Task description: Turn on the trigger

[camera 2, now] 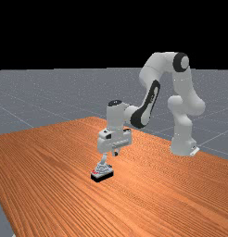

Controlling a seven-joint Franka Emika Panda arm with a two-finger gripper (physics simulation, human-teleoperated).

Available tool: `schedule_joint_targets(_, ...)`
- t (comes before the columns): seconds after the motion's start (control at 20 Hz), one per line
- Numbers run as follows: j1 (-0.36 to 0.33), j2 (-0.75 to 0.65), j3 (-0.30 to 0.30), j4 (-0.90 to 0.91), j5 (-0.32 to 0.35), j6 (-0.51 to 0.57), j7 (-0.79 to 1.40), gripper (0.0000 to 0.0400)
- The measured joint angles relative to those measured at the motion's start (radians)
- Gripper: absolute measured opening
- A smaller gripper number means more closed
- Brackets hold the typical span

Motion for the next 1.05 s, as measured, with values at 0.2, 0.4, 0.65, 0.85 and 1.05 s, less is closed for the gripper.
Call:
schedule_joint_targets(0.2, 0.000, 0.000, -0.013, 0.000, -0.033, 0.002, -0.008, 0.0000)
schedule_joint_targets(0.4, -0.011, 0.002, -0.013, 0.007, 0.003, -0.006, 0.009, 0.0000)
schedule_joint_targets(0.65, -0.034, 0.001, -0.013, 0.000, 0.001, 0.025, -0.052, 0.0000)
schedule_joint_targets(0.85, -0.003, 0.059, -0.034, 0.100, -0.048, -0.037, 0.003, 0.0000)
schedule_joint_targets(1.05, -0.032, 0.083, -0.003, 0.138, 0.019, 0.074, -0.038, 0.0000)
